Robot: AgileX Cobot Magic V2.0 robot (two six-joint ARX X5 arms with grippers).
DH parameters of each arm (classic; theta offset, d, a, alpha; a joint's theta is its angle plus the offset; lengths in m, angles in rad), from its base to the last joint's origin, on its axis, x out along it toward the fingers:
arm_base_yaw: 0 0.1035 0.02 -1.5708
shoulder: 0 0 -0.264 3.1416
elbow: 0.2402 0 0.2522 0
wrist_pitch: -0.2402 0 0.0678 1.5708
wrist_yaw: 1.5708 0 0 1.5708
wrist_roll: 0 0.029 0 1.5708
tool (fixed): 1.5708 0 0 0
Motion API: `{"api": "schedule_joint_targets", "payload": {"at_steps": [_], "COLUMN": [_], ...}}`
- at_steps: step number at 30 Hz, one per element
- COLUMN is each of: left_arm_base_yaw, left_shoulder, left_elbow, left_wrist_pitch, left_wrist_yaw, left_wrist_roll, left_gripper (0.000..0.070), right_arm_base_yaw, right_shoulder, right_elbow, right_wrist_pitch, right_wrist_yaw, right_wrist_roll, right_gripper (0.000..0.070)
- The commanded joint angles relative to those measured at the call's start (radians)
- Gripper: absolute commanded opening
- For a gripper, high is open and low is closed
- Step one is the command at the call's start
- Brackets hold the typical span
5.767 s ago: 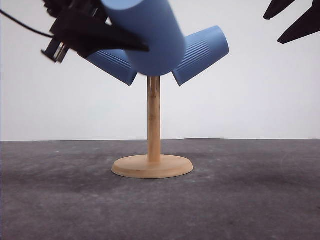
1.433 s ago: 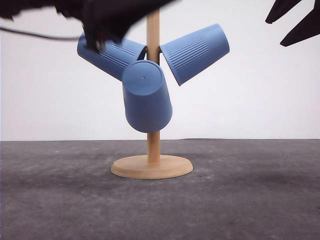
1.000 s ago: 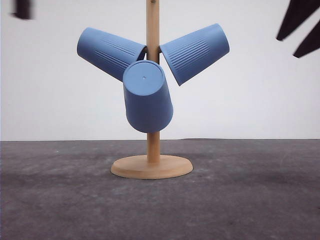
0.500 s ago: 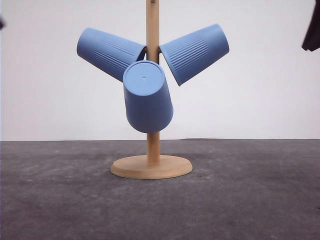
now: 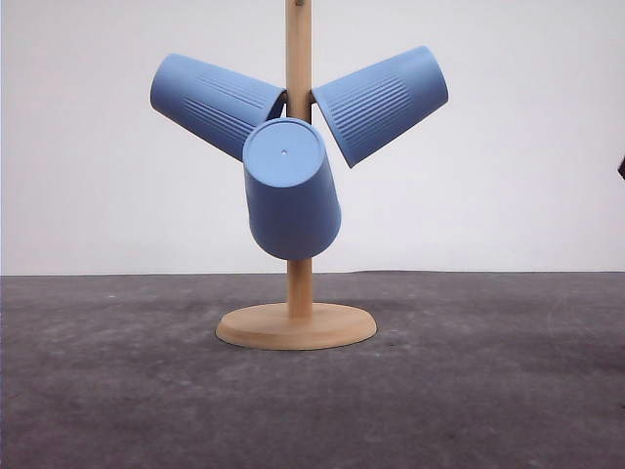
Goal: Place three cups
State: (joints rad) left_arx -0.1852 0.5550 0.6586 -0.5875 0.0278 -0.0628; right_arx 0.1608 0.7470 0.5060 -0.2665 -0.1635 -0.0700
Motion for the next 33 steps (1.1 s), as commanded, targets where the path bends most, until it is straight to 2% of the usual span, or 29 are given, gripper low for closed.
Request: {"api": "schedule_joint_targets", "payload": {"at_steps": [1,15,18,23,30,33], "left_arm_base_yaw": [0.0,0.003,0.026,0.083,0.129,0.133], "left_shoulder": [0.003,0.0,-0.067,-0.293,-0.552,-0.552], "left_elbow": [0.021,0.004,-0.093,-0.378,-0.579,-0.624], "left_wrist_pitch": [0.006,0.024,0.126,0.348,0.372,0.425], "left_wrist_yaw": [-0.004,-0.004,-0.01,-0.01,-0.01,-0.026], "left_wrist_roll": [0.018,0.018,0.06,0.027,0.013,0.013], "left_gripper": [0.0,0.0,0.0,0.0,0.0,0.0], "right_arm_base_yaw": [0.0,0.0,0.0,0.0,0.0,0.0], "right_shoulder": [0.003,0.003,0.003,0.003,0.003,0.003], "right_elbow": [0.014,0.014,0.014,0.014,0.014,0.014], "right_wrist_pitch": [0.01,0.013,0.013,0.013,0.013,0.012], "right_wrist_yaw": [0.0,0.0,0.0,0.0,0.0,0.0], "right_wrist_roll": [0.018,0.018,0.018,0.018,0.018,0.018], "right_gripper": [0.0,0.0001,0.0,0.0001,0.0,0.0001]}}
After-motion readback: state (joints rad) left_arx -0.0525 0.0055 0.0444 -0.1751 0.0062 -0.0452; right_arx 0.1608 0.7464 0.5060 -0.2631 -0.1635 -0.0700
